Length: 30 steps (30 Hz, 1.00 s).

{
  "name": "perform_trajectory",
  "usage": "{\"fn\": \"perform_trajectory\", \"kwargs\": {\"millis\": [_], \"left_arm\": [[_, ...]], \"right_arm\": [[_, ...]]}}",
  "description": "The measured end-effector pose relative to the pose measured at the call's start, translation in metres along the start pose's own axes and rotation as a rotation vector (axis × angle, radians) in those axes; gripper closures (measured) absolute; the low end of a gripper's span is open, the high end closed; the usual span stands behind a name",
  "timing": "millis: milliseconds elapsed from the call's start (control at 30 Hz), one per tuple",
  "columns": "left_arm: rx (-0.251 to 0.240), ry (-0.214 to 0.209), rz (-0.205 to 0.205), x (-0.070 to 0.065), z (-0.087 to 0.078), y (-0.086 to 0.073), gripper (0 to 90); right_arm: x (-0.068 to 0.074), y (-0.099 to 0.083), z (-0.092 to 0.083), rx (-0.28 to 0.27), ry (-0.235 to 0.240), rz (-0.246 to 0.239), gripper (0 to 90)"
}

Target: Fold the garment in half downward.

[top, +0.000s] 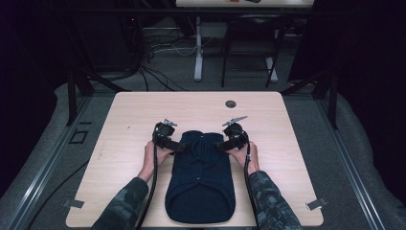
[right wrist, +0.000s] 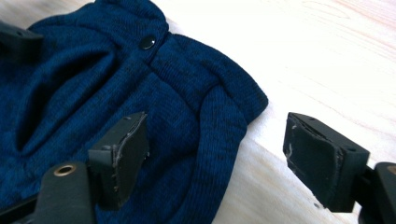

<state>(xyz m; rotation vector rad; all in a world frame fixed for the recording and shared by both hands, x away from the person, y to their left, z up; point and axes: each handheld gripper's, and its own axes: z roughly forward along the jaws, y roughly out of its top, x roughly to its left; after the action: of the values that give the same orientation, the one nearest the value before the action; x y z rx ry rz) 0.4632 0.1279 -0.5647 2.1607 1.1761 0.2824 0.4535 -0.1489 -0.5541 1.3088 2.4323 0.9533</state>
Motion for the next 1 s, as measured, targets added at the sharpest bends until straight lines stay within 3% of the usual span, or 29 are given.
{"fn": "perform_trajectory", "kwargs": {"millis": [267, 400, 633, 833, 1000], "left_arm": [[0.014, -0.011, -0.004, 0.0, 0.009, 0.002, 6.1], [0.021, -0.014, 0.001, -0.001, 0.012, 0.002, 12.9], [0.022, 0.0, 0.015, -0.004, 0.013, 0.003, 16.4], [0.025, 0.011, 0.037, -0.011, 0.013, 0.004, 29.1], [0.02, 0.004, 0.059, -0.014, 0.012, 0.004, 38.0]], "right_arm": [[-0.001, 0.005, 0.008, 0.001, 0.013, 0.011, 25.4], [0.0, 0.006, 0.013, 0.012, 0.007, 0.007, 31.7], [0.001, 0.006, 0.017, 0.018, 0.01, 0.008, 39.9], [0.0, 0.003, 0.021, 0.022, 0.013, 0.026, 46.0], [0.001, 0.003, 0.02, 0.033, 0.008, -0.006, 52.0]]}}
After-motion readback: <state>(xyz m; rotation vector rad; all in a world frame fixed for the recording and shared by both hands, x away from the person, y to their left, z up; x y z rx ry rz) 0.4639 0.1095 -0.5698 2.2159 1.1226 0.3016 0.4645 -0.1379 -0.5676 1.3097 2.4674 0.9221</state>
